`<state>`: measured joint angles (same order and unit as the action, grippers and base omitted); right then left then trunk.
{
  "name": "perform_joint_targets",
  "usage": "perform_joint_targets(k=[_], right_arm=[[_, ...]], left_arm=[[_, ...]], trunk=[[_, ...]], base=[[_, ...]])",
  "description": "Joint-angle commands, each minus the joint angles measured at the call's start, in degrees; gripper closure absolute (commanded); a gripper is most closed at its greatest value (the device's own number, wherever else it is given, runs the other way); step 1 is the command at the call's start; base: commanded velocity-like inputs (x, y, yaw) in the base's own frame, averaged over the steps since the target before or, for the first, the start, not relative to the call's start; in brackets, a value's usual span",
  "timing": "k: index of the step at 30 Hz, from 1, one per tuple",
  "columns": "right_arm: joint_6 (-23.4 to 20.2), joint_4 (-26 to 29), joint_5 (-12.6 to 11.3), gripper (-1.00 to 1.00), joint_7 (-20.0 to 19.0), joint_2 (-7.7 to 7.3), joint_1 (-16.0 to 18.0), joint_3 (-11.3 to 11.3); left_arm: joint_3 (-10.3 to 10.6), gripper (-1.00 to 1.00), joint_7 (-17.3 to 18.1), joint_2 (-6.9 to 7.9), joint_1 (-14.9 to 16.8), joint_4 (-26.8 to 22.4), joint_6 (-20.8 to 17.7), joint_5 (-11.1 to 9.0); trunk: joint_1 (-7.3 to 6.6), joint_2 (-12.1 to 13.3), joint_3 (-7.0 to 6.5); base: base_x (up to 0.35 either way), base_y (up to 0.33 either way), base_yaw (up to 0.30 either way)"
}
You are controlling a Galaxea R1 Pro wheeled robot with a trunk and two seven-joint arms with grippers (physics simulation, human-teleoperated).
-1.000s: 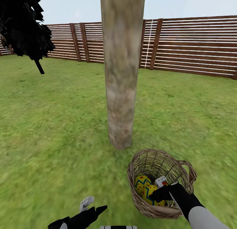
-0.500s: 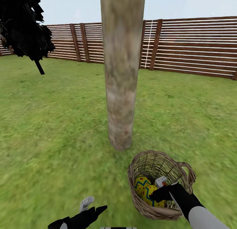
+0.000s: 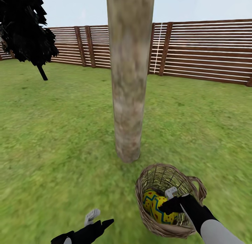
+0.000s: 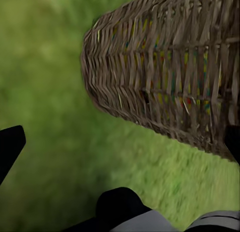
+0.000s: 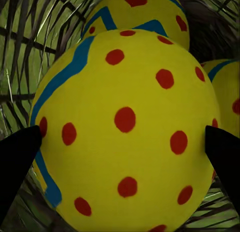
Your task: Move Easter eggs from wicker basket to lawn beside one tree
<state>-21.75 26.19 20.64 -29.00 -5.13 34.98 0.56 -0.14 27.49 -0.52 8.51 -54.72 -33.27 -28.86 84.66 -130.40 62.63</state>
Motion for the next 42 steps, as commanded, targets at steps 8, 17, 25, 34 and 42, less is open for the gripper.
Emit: perform_joint_targets(k=[8, 17, 25, 34, 42], right_arm=[[-0.22, 0.33, 0.37, 1.00, -0.44, -0.05, 0.01, -0.02], [-0.22, 0.40, 0.39, 1.00, -1.62, -0.11, -0.01, -0.12], [-0.30, 1.08, 0.37, 1.00, -4.72, -0.41, 0.00, -0.23], [-0.92, 5.54, 0.28, 1.00, -9.23, -1.70, 0.00, -0.37], [-1.29, 8.85, 0.12, 1.00, -12.54, -3.72, 0.01, -0.52]], left_arm=[[-0.03, -1.00, -0.07, -0.01, 0.02, -0.03, -0.46, -0.41], [-0.03, -1.00, -0.07, -0.01, 0.02, -0.03, -0.48, -0.41], [-0.03, -1.00, -0.07, -0.01, 0.02, -0.03, -0.48, -0.41], [-0.03, -1.00, -0.07, -0.01, 0.02, -0.03, -0.48, -0.41], [-0.03, -1.00, -0.07, -0.01, 0.02, -0.03, -0.48, -0.37]], trunk=[[-1.77, 3.21, -1.39], [-3.75, 6.82, -3.01], [-5.51, 10.02, -4.45], [-7.48, 13.63, -6.06], [-9.24, 16.84, -7.50]], base=[[0.000, 0.000, 0.000], [0.000, 0.000, 0.000], [0.000, 0.000, 0.000], [0.000, 0.000, 0.000], [0.000, 0.000, 0.000]])
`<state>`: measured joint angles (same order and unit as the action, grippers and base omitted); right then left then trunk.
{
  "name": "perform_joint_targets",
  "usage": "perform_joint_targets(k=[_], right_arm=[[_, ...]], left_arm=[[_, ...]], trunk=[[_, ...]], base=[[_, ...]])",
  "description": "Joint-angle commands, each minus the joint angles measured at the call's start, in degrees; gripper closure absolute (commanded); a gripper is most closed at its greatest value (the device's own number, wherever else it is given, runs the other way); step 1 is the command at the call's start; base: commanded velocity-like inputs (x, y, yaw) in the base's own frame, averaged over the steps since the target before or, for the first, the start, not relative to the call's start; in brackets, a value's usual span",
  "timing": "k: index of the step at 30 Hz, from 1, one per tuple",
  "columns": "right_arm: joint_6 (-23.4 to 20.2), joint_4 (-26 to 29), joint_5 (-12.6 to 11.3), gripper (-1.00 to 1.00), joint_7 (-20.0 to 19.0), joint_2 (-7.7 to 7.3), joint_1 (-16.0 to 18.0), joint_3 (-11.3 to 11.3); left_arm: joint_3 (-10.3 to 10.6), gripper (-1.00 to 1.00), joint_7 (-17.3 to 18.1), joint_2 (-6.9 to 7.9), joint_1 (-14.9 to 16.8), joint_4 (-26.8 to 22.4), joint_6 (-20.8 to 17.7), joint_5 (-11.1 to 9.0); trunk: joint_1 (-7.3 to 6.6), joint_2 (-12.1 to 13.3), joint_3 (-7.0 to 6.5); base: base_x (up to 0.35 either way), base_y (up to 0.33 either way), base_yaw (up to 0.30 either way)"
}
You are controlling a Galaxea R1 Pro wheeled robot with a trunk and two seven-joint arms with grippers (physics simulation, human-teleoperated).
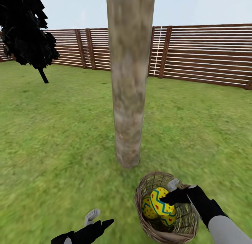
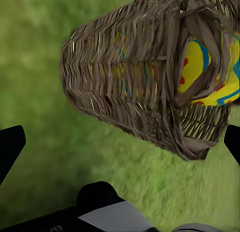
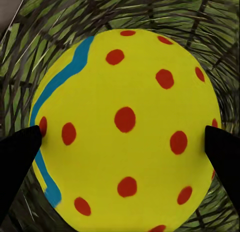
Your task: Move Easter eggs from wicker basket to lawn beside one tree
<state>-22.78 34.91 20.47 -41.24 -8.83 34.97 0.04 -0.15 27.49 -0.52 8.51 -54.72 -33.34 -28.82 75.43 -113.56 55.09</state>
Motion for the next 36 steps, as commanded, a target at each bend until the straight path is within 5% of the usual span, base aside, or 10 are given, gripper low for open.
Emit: perform_joint_targets(k=[1, 11, 25, 36], right_arm=[[-0.29, 0.32, 0.28, 1.00, -0.96, -0.27, 0.01, -0.03], [-4.25, 3.16, 0.33, 1.00, -6.84, -2.58, 0.01, -0.11], [-9.03, 8.05, 0.36, 1.00, -22.13, -7.35, 0.01, -0.22], [-14.61, 16.62, -0.13, 1.00, -41.81, -16.55, 0.01, -0.38]], left_arm=[[-0.03, -1.00, -0.07, -0.01, 0.02, -0.03, -0.41, -0.40], [-0.03, -1.00, -0.16, -0.01, 0.02, -0.03, -0.41, -0.45], [-0.03, -1.00, -0.07, -0.01, 0.02, -0.03, -0.41, -0.44], [-0.03, -1.00, -0.05, -0.01, 0.02, -0.03, -0.41, -0.44]], trunk=[[-0.23, 0.40, -0.14], [-2.43, 4.41, -1.93], [-5.50, 10.02, -4.45], [-7.92, 14.43, -6.42]], base=[[0.000, 0.000, 0.000], [0.000, 0.000, 0.000], [0.000, 0.000, 0.000], [0.000, 0.000, 0.000]])
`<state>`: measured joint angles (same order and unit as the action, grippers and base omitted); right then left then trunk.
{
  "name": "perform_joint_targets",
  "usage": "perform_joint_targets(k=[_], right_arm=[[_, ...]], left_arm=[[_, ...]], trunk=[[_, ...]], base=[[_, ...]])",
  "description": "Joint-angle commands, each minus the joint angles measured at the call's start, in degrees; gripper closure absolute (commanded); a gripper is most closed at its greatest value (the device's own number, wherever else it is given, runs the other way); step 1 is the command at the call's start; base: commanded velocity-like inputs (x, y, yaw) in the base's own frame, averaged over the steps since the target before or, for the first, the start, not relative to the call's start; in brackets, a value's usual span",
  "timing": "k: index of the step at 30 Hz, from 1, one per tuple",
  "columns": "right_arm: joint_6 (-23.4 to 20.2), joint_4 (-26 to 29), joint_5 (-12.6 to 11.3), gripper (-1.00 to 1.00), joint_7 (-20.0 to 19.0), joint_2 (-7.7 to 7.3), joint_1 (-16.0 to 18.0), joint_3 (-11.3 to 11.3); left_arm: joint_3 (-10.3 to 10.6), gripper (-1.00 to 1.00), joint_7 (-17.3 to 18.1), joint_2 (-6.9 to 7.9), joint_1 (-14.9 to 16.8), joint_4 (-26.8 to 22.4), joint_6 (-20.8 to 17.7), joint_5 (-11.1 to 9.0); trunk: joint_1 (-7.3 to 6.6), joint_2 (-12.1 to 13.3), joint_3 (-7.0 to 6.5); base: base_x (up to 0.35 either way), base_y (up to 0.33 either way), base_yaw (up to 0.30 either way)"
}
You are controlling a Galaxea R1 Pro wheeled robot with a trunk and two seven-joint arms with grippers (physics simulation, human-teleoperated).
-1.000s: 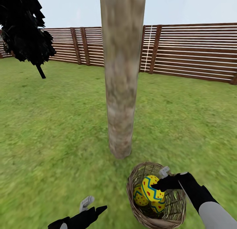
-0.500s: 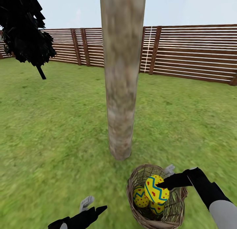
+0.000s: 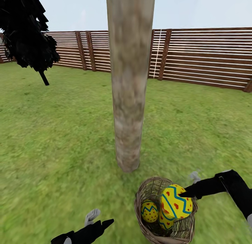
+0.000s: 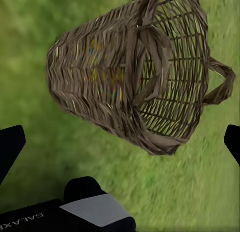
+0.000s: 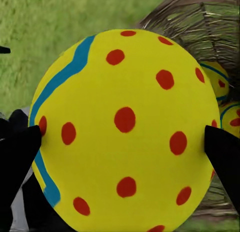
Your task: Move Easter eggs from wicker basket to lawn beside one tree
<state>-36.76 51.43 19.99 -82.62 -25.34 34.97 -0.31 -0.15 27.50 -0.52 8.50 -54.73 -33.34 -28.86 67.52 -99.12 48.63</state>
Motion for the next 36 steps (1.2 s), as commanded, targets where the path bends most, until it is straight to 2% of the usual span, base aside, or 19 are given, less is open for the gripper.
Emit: perform_joint_targets(k=[1, 4, 5, 6, 10, 12, 16, 20, 36], right_arm=[[-0.85, 0.88, 0.27, 1.00, -1.57, -0.86, 0.02, -0.04], [-1.32, 3.27, -0.07, 1.00, -7.38, -4.08, 0.02, -0.09], [-1.38, 3.88, -0.50, 1.00, -7.38, -4.89, 0.02, -0.13], [-1.38, 4.71, -2.16, 1.00, -7.38, -6.15, 0.02, -0.18], [-1.38, 5.90, -12.92, 1.00, -7.38, -11.55, -0.06, -0.14], [-1.38, 6.00, -15.29, 1.00, -7.38, -13.40, -0.07, -0.13], [-1.61, 6.71, -19.35, 1.00, -7.38, -15.84, -0.07, -0.13], [-2.53, 6.83, -20.39, 1.00, -7.38, -16.51, -0.07, -0.09], [-2.77, 7.32, -20.70, 1.00, -7.38, -16.67, -0.07, -0.19]], left_arm=[[-0.03, -1.00, -0.07, -0.01, 0.02, -0.03, -0.41, -0.41], [-0.03, -1.00, -0.02, -0.01, 0.02, -0.03, -0.41, -0.46], [-0.03, -1.00, -0.01, -0.01, 0.02, -0.03, -0.41, -0.47], [-0.03, -1.00, 0.00, -0.01, 0.02, -0.03, -0.41, -0.49], [-0.03, -1.00, 0.04, -0.01, 0.02, -0.03, -0.41, -0.50], [-0.03, -1.00, 0.08, -0.01, 0.02, -0.03, -0.41, -0.50], [-0.03, -1.00, 0.09, -0.01, 0.02, -0.03, -0.41, -0.50], [-0.03, -1.00, 0.09, -0.01, 0.02, -0.03, -0.42, -0.57], [0.06, -1.00, 0.09, -0.08, 0.02, -0.03, -0.41, -0.54]], trunk=[[-0.23, 0.40, -0.14], [-0.23, 0.40, -0.14], [-0.23, 0.40, -0.14], [-0.23, 0.40, -0.14], [-0.23, 0.40, -0.14], [-0.23, 0.40, -0.14], [-0.23, 0.40, -0.14], [-0.23, 0.40, -0.14], [-0.23, 0.40, -0.14]], base=[[0.000, 0.000, 0.000], [0.000, 0.000, 0.000], [0.000, 0.000, 0.000], [0.000, 0.000, 0.000], [0.000, 0.000, 0.000], [0.000, 0.000, 0.000], [0.000, 0.000, 0.000], [0.000, 0.095, 0.000], [0.000, 0.296, 0.000]])
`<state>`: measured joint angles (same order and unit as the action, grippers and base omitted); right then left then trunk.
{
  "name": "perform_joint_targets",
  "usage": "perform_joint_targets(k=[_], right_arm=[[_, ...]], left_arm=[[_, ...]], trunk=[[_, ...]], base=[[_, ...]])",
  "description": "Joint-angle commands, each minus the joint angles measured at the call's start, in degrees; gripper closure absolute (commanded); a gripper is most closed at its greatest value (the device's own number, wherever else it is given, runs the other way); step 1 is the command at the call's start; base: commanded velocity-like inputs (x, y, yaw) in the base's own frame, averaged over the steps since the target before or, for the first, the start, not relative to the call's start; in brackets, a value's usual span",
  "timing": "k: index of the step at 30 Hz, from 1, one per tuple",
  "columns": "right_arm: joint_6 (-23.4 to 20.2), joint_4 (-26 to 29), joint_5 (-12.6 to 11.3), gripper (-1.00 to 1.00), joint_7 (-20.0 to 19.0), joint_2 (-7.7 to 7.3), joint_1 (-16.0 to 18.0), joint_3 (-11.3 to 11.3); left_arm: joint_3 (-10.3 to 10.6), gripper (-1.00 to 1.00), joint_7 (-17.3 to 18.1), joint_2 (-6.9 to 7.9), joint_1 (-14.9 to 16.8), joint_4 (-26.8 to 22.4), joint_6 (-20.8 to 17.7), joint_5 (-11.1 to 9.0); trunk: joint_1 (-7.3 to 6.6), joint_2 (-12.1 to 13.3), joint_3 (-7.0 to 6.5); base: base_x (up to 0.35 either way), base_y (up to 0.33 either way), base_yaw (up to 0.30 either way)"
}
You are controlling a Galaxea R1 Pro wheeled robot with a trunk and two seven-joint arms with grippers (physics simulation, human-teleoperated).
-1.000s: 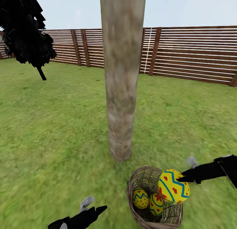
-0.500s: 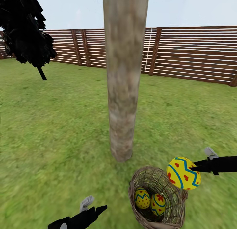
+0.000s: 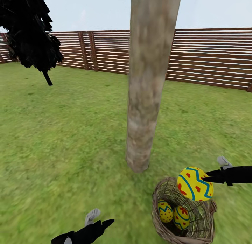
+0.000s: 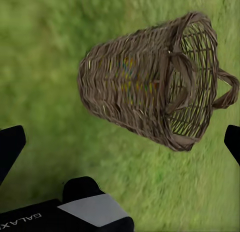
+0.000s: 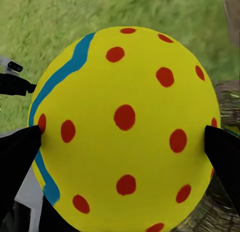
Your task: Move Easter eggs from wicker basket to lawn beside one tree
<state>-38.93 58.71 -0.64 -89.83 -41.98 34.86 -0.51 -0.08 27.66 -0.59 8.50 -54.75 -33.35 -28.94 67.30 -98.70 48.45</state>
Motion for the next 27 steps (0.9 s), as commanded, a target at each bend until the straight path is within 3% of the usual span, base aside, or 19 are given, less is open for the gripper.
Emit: perform_joint_targets(k=[1, 8, 12, 16, 21, 27], right_arm=[[-0.61, 0.75, -0.15, 1.00, -0.17, -0.03, 0.03, 0.00], [-0.54, 4.83, 0.08, 1.00, -0.17, -0.24, 0.03, -0.12], [-0.53, 5.20, -0.14, 1.00, -0.17, -2.42, 0.03, -0.86], [-0.51, 5.83, 0.01, 1.00, -0.17, -3.53, 0.03, -3.75], [-0.51, 6.49, 0.02, 1.00, -0.17, -3.83, 0.03, -4.25], [-0.53, 6.59, -1.48, 1.00, -0.17, -6.22, 0.03, -4.42]], left_arm=[[0.01, -1.00, -0.06, -0.01, 0.03, -0.01, -0.40, -0.48], [0.03, -1.00, -0.08, -0.02, 0.03, -0.01, -0.40, -0.42], [0.07, -1.00, -0.07, -0.02, 0.03, -0.01, -0.40, -0.42], [0.08, -1.00, -0.12, -0.02, 0.03, -0.01, -0.40, -0.42], [0.16, -1.00, -0.23, -0.02, 0.03, -0.01, -0.35, -0.42], [0.25, -1.00, -0.31, -0.02, 0.03, -0.01, -0.32, -0.42]], trunk=[[0.00, -0.02, 0.05], [0.00, -0.02, 0.05], [0.00, -0.02, 0.05], [0.00, -0.02, 0.05], [0.00, -0.02, 0.05], [0.00, -0.02, 0.05]], base=[[0.000, 0.304, 0.000], [0.000, 0.304, 0.000], [0.000, 0.301, 0.000], [0.000, 0.277, 0.000], [0.000, 0.271, 0.000], [0.000, 0.270, 0.000]])
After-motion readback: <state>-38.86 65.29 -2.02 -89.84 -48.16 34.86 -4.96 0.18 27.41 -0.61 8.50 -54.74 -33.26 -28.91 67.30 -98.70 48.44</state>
